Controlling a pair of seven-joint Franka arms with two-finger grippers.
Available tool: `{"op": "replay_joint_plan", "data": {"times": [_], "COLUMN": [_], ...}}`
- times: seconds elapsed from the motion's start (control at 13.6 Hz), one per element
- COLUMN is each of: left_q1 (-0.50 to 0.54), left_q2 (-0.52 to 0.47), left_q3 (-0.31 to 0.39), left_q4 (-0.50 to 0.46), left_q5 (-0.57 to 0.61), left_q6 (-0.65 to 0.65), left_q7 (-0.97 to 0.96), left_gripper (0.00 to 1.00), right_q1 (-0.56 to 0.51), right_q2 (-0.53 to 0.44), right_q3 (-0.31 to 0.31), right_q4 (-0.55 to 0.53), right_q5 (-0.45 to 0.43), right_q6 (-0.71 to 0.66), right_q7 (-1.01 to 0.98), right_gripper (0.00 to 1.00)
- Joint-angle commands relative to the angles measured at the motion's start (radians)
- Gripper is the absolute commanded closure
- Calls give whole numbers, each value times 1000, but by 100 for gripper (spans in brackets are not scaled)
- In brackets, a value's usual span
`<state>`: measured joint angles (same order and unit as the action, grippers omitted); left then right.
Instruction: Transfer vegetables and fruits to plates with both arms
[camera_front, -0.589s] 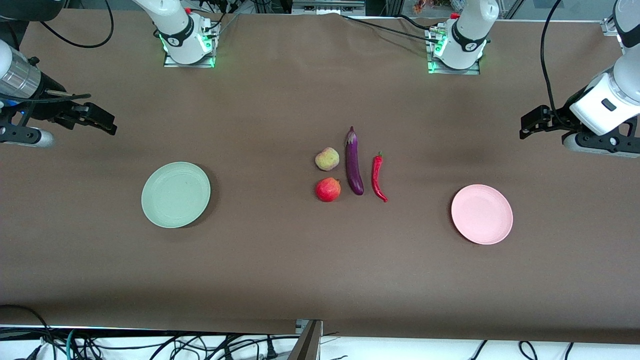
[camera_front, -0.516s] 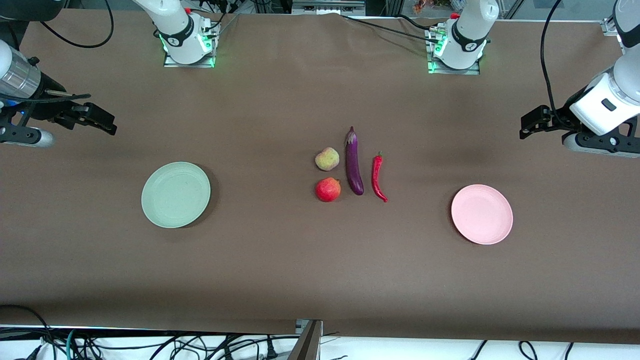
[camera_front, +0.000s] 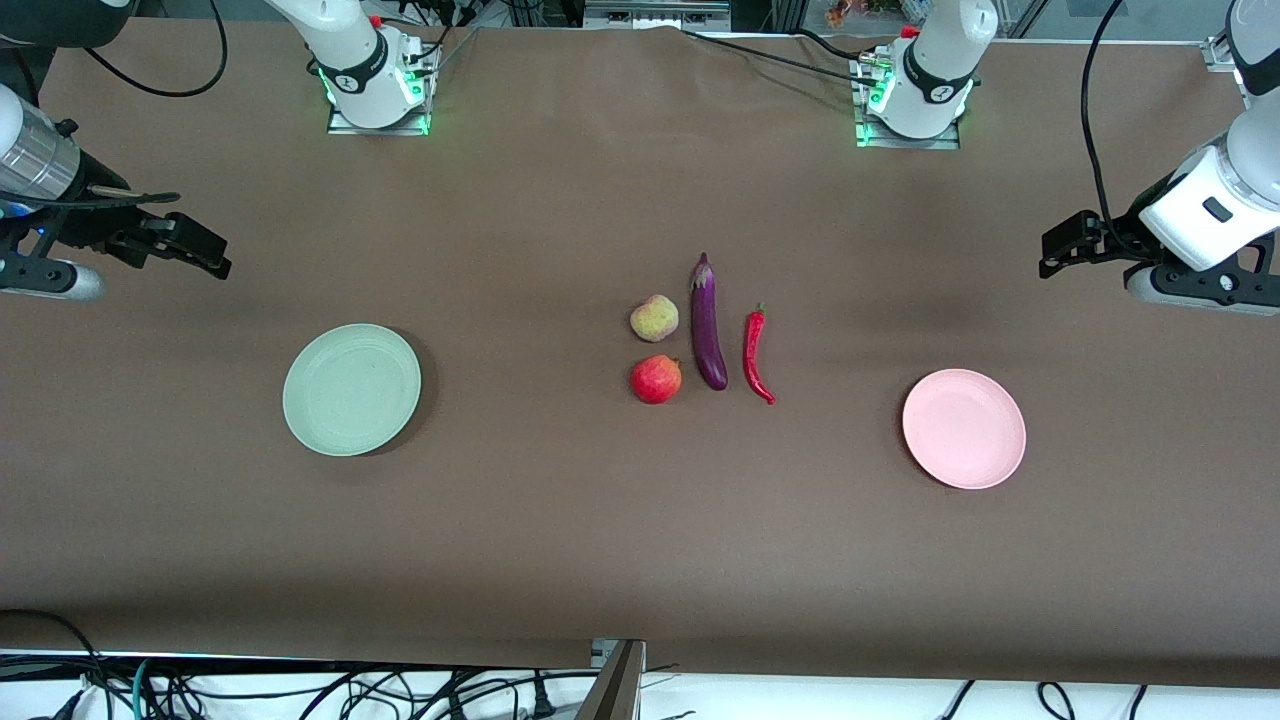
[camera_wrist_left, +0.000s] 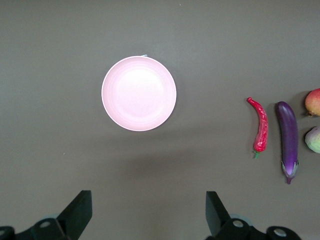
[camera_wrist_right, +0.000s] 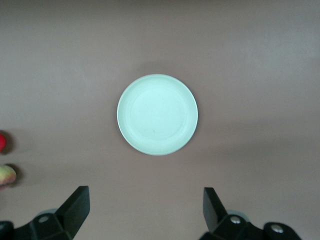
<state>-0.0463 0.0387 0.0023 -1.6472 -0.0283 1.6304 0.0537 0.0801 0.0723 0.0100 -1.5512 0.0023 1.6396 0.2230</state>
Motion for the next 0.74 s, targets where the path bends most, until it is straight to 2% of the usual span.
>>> {"op": "replay_joint_plan", "data": {"times": [0.0, 0.07, 0.22, 0.37, 0.66], "left_q1": [-4, -4, -12, -39, -165], "left_q2": [71, 108, 151, 213, 341], "left_q3": [1, 1, -1, -5, -7], "left_q4": [21, 23, 18, 18, 20], "left_q5": [14, 16, 11, 4, -41], "left_q6": [-38, -62, -73, -70, 86], "left_q7": [14, 12, 3, 2, -150], "left_gripper": [0, 0, 0, 0, 0], "right_q1": [-8, -5, 16, 103, 234], "right_q2": [26, 37, 125, 145, 250], "right_q3": [16, 16, 21, 21, 21], "right_q4": [7, 5, 5, -3, 0], "right_q5": [-2, -2, -1, 7, 86], "right_q6": [14, 9, -24, -28, 129], "right_q7": [6, -4, -46, -47, 229], "right_gripper": [0, 0, 0, 0, 0]}}
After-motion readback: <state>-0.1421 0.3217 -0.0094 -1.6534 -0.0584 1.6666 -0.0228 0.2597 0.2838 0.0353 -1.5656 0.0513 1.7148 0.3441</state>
